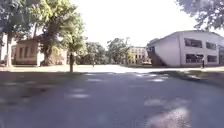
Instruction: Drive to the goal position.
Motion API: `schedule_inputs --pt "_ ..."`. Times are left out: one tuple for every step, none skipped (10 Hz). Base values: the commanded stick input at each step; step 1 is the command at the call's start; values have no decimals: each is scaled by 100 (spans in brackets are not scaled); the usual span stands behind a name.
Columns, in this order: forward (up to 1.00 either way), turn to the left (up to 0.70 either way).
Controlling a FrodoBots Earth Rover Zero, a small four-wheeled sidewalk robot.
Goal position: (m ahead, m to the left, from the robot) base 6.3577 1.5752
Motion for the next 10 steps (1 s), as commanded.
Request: schedule_inputs --pt "70 -13" --pt "70 -14" --pt "70 -14" --pt "70 -10" --pt "70 -5" --pt "70 -2" --pt "70 0" --pt "70 0" --pt "70 0" --pt "70 0"
